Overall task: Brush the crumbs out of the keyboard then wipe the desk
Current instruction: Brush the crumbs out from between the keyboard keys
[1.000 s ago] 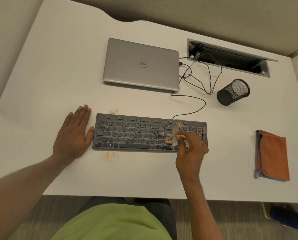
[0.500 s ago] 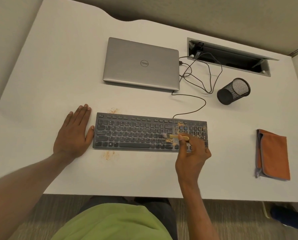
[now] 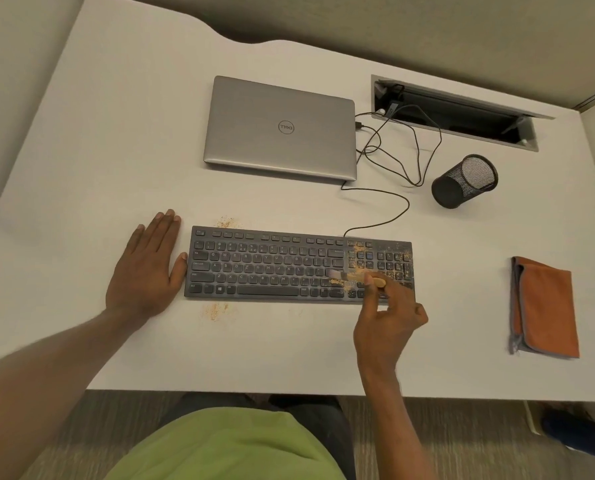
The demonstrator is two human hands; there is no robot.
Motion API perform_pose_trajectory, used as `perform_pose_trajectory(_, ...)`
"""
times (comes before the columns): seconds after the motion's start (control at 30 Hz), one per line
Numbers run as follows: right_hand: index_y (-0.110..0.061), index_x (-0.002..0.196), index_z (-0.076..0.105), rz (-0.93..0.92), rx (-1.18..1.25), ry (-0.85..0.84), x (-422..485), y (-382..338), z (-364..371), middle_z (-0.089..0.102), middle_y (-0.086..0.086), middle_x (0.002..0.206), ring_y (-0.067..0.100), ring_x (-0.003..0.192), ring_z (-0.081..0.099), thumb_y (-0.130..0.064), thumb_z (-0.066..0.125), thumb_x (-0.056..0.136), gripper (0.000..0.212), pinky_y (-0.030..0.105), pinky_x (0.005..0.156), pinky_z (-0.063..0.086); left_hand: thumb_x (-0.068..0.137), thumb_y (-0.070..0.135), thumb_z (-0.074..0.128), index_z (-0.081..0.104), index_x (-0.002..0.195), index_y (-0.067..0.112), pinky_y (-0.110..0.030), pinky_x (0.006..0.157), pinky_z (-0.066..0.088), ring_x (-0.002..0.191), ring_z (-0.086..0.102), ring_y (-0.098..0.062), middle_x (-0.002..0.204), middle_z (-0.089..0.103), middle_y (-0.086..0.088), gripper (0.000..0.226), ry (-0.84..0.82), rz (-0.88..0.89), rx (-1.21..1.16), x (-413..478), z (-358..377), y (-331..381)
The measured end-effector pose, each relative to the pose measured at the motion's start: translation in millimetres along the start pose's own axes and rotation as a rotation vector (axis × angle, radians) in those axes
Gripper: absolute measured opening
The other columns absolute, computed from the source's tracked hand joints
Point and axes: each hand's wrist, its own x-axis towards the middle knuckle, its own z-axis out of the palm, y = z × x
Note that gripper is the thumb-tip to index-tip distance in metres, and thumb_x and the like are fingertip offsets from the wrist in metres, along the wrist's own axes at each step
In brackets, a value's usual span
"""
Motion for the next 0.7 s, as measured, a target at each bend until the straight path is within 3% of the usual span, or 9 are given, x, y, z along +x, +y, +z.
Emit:
perform_pose_trajectory(0.13, -0.024, 0.108, 0.071, 0.002, -0.053, 0.059, 1, 3, -6, 0.065, -0.017, 0.105, 0.016, 0.109, 0.058, -0.023, 0.067, 0.101, 0.009, 0.056, 0.099, 0.034, 0.109, 0.042, 0.027, 0.018, 0.171, 0.011, -0.045, 0.135, 0.013, 0.166, 0.013, -0.018, 0.178, 0.018, -0.005, 0.069, -0.006, -0.002, 0.008, 0, 0, -1)
perform_pose_trajectory(0.3, -0.028, 0.107, 0.072, -0.189, 0.095, -0.117, -3, -13, 1, 0.066, -0.026, 0.106, 0.011, 0.105, 0.060, -0.020, 0.068, 0.097, 0.013, 0.047, 0.094, 0.036, 0.109, 0.043, 0.026, 0.015, 0.171, 0.013, -0.045, 0.135, 0.013, 0.166, 0.010, -0.017, 0.179, 0.016, -0.004, 0.070, -0.020, -0.006, 0.006, 1, 0, -1)
perform_pose_trajectory(0.43, -0.033, 0.106, 0.072, -0.202, 0.107, -0.197, -6, -14, 11, 0.066, -0.025, 0.103, 0.003, 0.108, 0.056, -0.025, 0.068, 0.096, 0.014, 0.047, 0.094, 0.036, 0.109, 0.044, 0.026, 0.015, 0.172, 0.013, -0.046, 0.134, 0.014, 0.166, 0.010, -0.016, 0.179, 0.016, -0.004, 0.070, -0.022, -0.009, 0.004, 0, 0, -1)
perform_pose_trajectory(0.57, -0.040, 0.106, 0.068, -0.156, 0.028, -0.167, -6, -4, 8, 0.063, -0.029, 0.103, -0.005, 0.109, 0.052, -0.023, 0.071, 0.096, 0.021, 0.046, 0.097, 0.032, 0.109, 0.043, 0.027, 0.016, 0.171, 0.013, -0.046, 0.134, 0.014, 0.166, 0.012, -0.018, 0.178, 0.018, -0.004, 0.070, -0.017, -0.007, 0.003, 0, 0, -1)
perform_pose_trajectory(0.7, -0.033, 0.105, 0.072, -0.148, -0.067, -0.079, -4, 4, 0, 0.069, -0.018, 0.104, 0.013, 0.111, 0.059, -0.021, 0.069, 0.095, 0.015, 0.052, 0.097, 0.032, 0.110, 0.044, 0.025, 0.016, 0.171, 0.013, -0.046, 0.134, 0.015, 0.166, 0.012, -0.018, 0.178, 0.017, -0.004, 0.070, -0.018, -0.011, 0.006, 0, 1, -1)
